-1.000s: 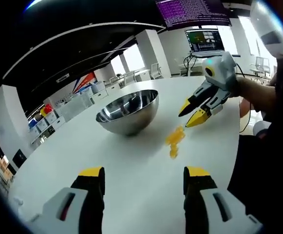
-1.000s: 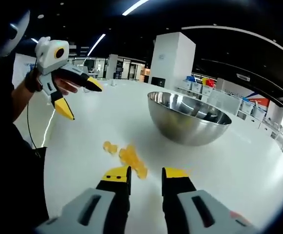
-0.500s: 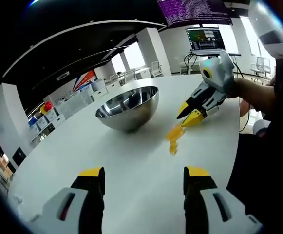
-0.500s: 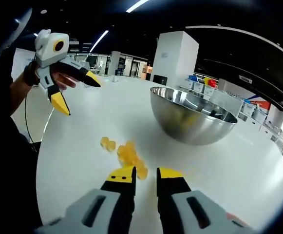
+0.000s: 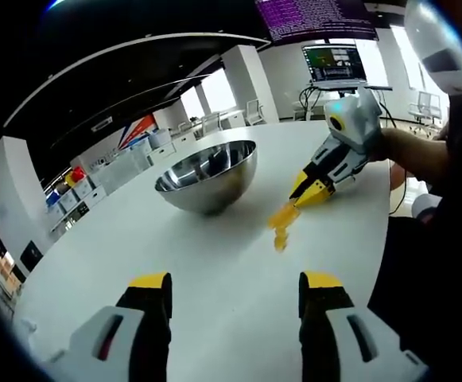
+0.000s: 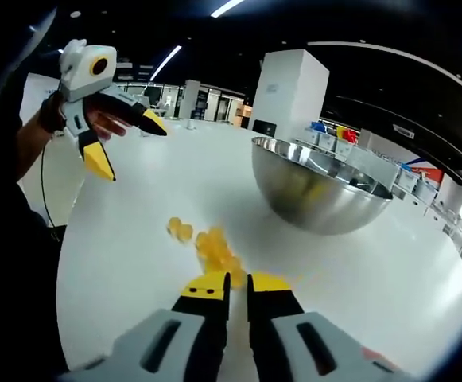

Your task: Pick up the QQ candy scattered on the table and place it into the stainless steel bowl on the table

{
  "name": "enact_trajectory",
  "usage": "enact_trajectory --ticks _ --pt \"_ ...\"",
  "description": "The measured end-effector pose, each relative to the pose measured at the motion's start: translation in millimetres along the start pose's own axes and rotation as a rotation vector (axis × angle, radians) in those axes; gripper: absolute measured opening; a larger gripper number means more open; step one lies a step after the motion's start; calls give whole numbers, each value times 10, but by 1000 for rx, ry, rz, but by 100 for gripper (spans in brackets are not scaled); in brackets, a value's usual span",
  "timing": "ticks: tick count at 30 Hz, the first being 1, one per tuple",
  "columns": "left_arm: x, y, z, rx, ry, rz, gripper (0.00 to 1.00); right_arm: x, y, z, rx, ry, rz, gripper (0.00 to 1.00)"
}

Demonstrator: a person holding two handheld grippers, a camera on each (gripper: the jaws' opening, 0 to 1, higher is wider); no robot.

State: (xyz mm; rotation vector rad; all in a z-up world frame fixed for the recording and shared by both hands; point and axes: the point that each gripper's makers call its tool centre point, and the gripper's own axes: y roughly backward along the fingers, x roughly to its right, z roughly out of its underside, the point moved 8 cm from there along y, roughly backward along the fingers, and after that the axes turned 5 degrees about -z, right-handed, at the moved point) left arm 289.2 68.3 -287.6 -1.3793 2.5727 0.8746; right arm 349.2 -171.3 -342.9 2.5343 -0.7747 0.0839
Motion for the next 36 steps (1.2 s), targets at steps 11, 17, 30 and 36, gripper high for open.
enact_trajectory --ticks 11,17,30,36 --pt "14 12 6 1 2 0 64 -15 11 5 1 5 0 5" --pt "7 21 0 3 3 -3 64 -7 50 -9 3 4 13 4" --pt "28 39 -57 19 -8 1 64 -2 360 -394 79 5 55 4" --pt "43 17 -59 15 -13 5 64 30 540 -771 170 39 54 4"
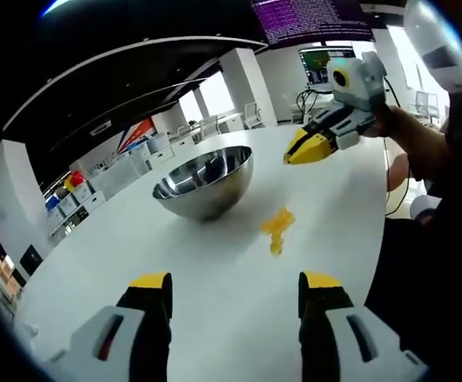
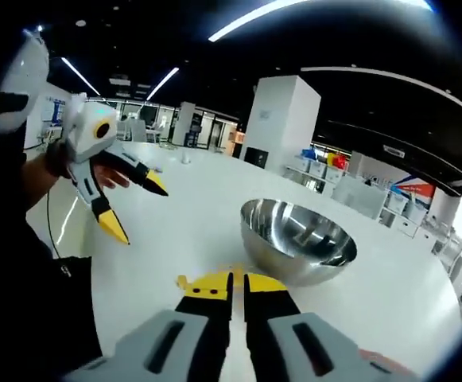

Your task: Pick up the QQ candy scattered on the table and place it into the stainless steel bowl on the table

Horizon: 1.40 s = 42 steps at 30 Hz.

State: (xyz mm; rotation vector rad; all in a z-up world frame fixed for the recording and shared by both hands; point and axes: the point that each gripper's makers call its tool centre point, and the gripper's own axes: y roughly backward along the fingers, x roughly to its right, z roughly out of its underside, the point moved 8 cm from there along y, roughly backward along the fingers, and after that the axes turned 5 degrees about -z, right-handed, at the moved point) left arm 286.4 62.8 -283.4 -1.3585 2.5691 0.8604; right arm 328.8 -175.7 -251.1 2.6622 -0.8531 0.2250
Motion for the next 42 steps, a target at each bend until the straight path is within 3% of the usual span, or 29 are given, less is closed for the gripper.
enact_trajectory --ticks 8,13,18,25,42 --pt "4 17 -40 9 -4 -1 64 443 11 -482 42 92 113 4" --pt "9 21 -28 3 -9 -2 64 733 -145 -643 52 110 173 4" --pt "3 37 -12 -3 -8 -6 64 954 -432 -520 37 25 195 4" --pt "-37 70 -5 -9 -7 -19 64 983 -733 -215 -19 -42 171 4" --pt "-21 89 8 -10 0 -29 64 874 -771 -164 -7 -67 140 9"
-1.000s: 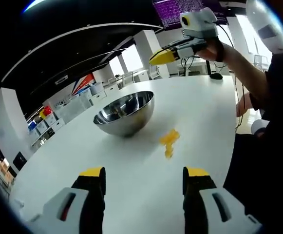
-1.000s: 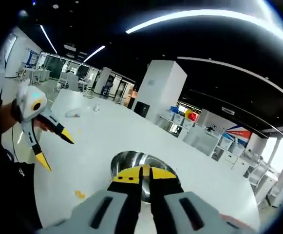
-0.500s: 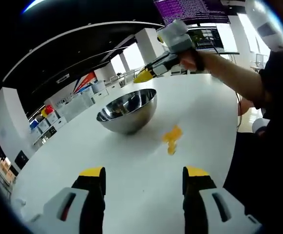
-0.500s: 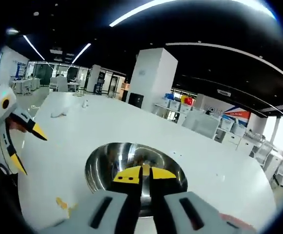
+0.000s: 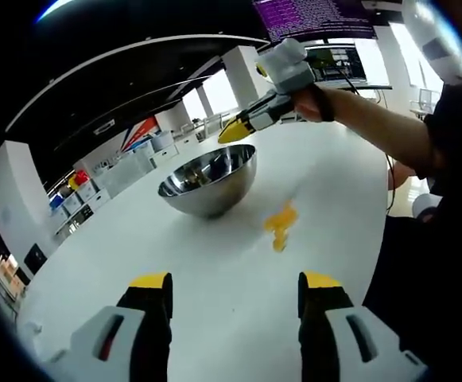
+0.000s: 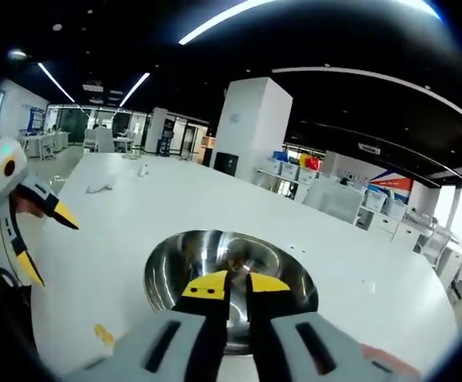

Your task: Pick up the QQ candy scattered on the table and place it into the stainless steel bowl on the table

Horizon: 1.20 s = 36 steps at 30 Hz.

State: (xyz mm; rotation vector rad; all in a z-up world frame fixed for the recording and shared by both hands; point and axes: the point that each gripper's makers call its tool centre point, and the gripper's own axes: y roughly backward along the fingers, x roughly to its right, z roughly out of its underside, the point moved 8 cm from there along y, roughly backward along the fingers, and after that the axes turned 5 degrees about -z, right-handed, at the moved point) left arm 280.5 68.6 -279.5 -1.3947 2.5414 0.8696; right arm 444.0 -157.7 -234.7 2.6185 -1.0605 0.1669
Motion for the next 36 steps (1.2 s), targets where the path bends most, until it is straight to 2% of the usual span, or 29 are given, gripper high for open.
enact_trajectory --ticks 11,15,20,25,29,33,36 --pt "15 17 -14 4 1 2 64 -7 128 -99 16 31 29 8" --pt "17 21 -22 3 -3 1 64 36 199 -241 53 47 51 7" --pt "25 35 -43 7 -6 -2 64 3 404 -514 127 79 59 7" --pt "45 39 -54 7 -12 -2 64 -112 639 -723 183 127 59 7" --pt "63 34 -71 11 -15 1 64 -255 862 -879 228 158 29 7" --pt "85 20 -79 16 -18 5 64 -402 1016 -884 247 157 -13 7" --pt "114 -1 -64 12 -15 14 64 -519 1031 -740 212 113 -72 7"
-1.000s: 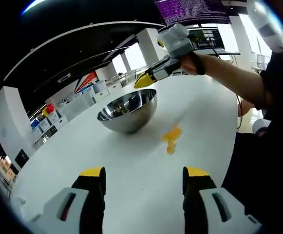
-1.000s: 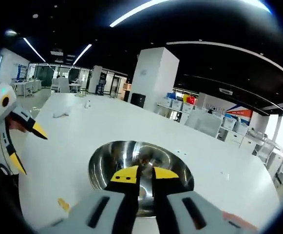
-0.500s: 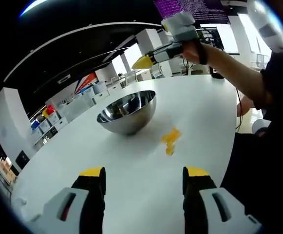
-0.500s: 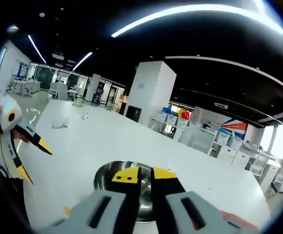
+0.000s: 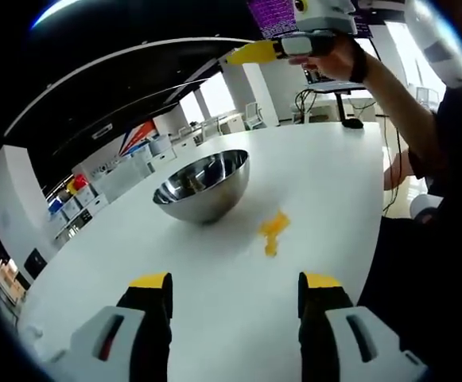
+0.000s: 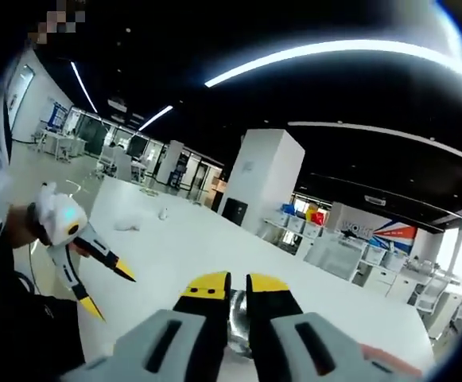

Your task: Pick up the QQ candy scattered on the table and place it into the stainless steel bowl on the table

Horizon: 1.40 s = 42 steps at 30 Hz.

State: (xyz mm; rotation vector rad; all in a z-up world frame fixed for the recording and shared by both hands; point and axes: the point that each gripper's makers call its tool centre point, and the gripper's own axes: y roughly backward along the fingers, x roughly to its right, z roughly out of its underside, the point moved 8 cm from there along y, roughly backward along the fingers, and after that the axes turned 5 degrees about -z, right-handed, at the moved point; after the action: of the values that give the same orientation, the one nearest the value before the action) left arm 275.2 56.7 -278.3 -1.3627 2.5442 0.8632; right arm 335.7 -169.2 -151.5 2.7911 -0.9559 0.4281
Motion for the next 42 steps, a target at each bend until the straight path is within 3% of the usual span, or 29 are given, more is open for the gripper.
enact_trajectory --ticks 10,24,32,42 --pt "6 -16 -23 3 -3 10 64 -122 -93 758 -158 -92 -12 6" --pt "-2 -26 -49 2 -11 8 64 -381 -264 1550 -317 -205 -59 6" --pt "1 -32 -23 -9 -13 10 64 -444 -287 1741 -364 -246 -78 6" --pt "7 -45 -7 -11 -10 14 64 -484 -307 1747 -351 -284 -101 8"
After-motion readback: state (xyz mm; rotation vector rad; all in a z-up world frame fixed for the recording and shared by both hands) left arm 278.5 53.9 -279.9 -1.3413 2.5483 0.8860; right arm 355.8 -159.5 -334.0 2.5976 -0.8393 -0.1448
